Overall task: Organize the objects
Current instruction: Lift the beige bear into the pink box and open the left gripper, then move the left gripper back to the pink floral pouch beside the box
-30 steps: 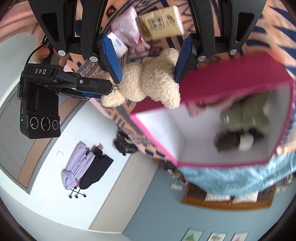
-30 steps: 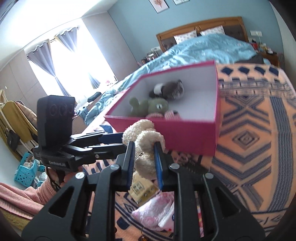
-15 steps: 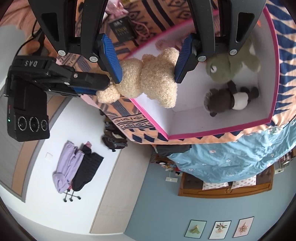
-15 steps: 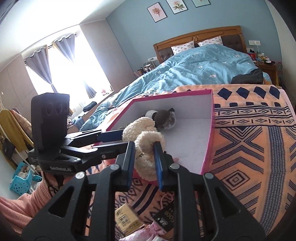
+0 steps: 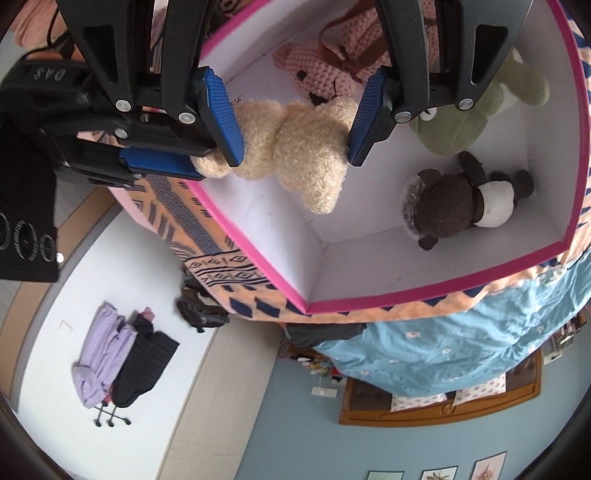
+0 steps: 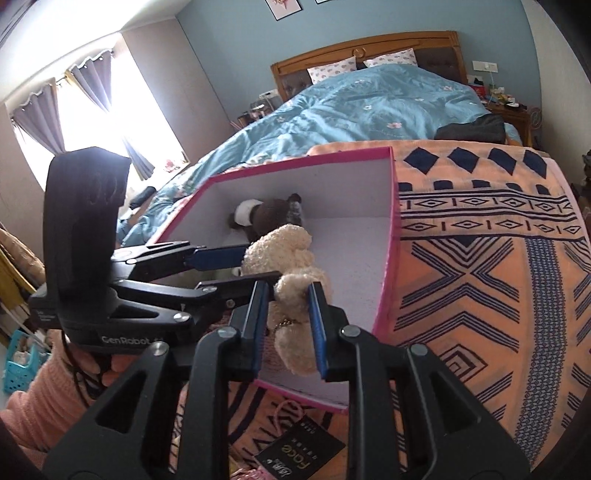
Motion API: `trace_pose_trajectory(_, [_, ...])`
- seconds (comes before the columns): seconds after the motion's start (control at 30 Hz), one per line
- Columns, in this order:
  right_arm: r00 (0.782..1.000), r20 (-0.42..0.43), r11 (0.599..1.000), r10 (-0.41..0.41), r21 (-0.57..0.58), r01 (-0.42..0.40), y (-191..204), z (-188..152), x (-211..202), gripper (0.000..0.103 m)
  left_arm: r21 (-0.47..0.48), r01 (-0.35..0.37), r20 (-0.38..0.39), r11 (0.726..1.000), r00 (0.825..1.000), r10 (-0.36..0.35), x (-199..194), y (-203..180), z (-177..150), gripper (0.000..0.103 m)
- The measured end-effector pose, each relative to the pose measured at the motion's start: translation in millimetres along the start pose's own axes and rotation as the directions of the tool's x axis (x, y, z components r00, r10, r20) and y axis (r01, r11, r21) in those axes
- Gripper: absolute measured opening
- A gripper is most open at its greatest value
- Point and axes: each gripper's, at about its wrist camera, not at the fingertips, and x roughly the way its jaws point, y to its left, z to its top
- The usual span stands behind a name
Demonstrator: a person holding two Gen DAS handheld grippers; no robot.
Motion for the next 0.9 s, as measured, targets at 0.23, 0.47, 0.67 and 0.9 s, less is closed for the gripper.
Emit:
trace_pose_trajectory(0.23, [0.999, 0.009, 0.999, -0.048, -0.005, 0.048, -0.1, -7.8, -3.0, 0.028, 0.007, -0.039, 0.014, 0.999, 0.999, 0.039, -0.6, -2.6, -2.0, 0.06])
trace_pose_trajectory(0.47, [0.999, 0.033, 0.999, -0.037, -0.018, 0.038, 4.3, -15.0, -16.4, 0.034, 0.033, -0.053, 0.085, 0.998, 0.995, 0.05, -23.5, -10.1, -13.0, 0.062])
trace_pose_trajectory(0.67, [0.998, 0.053, 0.999, 0.021, -0.027, -0.019, 10.1, -28.6, -37.3, 0.04, 0.09, -0.057, 0.174, 0.994, 0.984, 0.04, -63.3, -26.1, -35.1, 0.071])
trace_pose_trajectory(0.9, [0.996, 0.055, 0.997, 0.072, -0.044, -0.069, 18.3, -54.7, -60.5, 0.046, 0.165, -0.049, 0.261, 0.985, 0.965, 0.005, -110.6, -51.9, -73.8, 0.08])
